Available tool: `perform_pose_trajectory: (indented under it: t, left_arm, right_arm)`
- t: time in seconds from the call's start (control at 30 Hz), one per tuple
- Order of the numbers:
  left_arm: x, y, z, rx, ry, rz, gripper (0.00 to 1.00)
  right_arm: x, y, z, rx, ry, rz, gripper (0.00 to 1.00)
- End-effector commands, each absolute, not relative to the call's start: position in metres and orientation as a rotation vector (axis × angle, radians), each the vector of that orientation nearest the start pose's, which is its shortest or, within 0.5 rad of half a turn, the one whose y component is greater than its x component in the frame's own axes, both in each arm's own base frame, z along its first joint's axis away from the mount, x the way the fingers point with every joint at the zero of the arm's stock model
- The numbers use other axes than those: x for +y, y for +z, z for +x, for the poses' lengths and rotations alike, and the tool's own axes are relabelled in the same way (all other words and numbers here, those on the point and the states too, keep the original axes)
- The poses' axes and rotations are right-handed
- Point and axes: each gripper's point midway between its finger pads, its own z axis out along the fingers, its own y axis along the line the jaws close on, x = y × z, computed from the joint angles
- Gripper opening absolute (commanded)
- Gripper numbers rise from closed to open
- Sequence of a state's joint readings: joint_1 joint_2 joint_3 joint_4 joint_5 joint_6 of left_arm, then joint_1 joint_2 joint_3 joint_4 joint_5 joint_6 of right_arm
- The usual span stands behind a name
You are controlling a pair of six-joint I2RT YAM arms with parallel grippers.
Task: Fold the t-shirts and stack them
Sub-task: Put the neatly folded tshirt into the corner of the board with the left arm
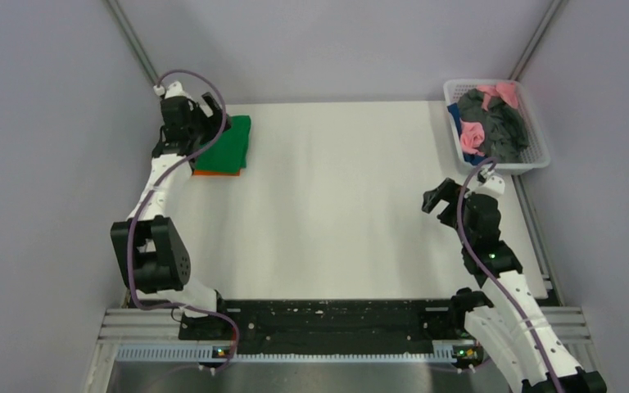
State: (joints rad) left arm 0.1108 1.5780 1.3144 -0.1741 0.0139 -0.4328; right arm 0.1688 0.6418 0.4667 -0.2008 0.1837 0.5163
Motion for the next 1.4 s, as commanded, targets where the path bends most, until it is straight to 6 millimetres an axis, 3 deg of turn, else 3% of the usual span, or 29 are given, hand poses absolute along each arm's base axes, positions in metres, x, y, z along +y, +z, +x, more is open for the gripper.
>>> perform_pose_trajectory:
  t: [0.0, 0.03, 0.27, 0.6, 0.87, 1.03, 1.13, 1.2, 1.3, 1.37]
  left_arm:
    - [-0.029, 0.281, 0.506, 1.834, -0.547, -0.261, 0.99]
    - [-0.033, 0.287, 0.513, 1.839, -0.572, -0.238, 0.99]
    - [-0.043, 0.236, 0.571, 1.965, -0.659, -0.244, 0.99]
    - [-0.030, 0.176, 0.649, 2.015, -0.625, -0.304, 0.99]
    - [-0.033, 0.125, 0.676, 2.013, -0.695, -0.385, 0.99]
    - [-0.029, 0.103, 0.686, 2.023, -0.679, -0.425, 0.99]
    - [-0.029, 0.110, 0.689, 2.011, -0.678, -0.432, 0.99]
    - [-0.029, 0.130, 0.689, 1.983, -0.684, -0.426, 0.99]
    - [-0.035, 0.178, 0.681, 1.946, -0.693, -0.407, 0.99]
    - [-0.047, 0.225, 0.662, 1.930, -0.717, -0.347, 0.99]
  right_arm:
    - [0.040, 0.193, 0.281, 1.835, 0.328, 0.440, 0.99]
    - [0.040, 0.192, 0.281, 1.835, 0.327, 0.439, 0.99]
    - [0.035, 0.186, 0.284, 1.843, 0.289, 0.452, 0.99]
    - [0.026, 0.172, 0.293, 1.867, 0.217, 0.477, 0.99]
    - [0.021, 0.169, 0.294, 1.872, 0.183, 0.496, 0.99]
    - [0.019, 0.170, 0.294, 1.865, 0.177, 0.500, 0.99]
    - [0.019, 0.170, 0.294, 1.861, 0.175, 0.504, 0.99]
    - [0.020, 0.169, 0.294, 1.866, 0.182, 0.501, 0.99]
    - [0.024, 0.168, 0.294, 1.882, 0.201, 0.487, 0.99]
    - [0.024, 0.164, 0.293, 1.901, 0.194, 0.490, 0.99]
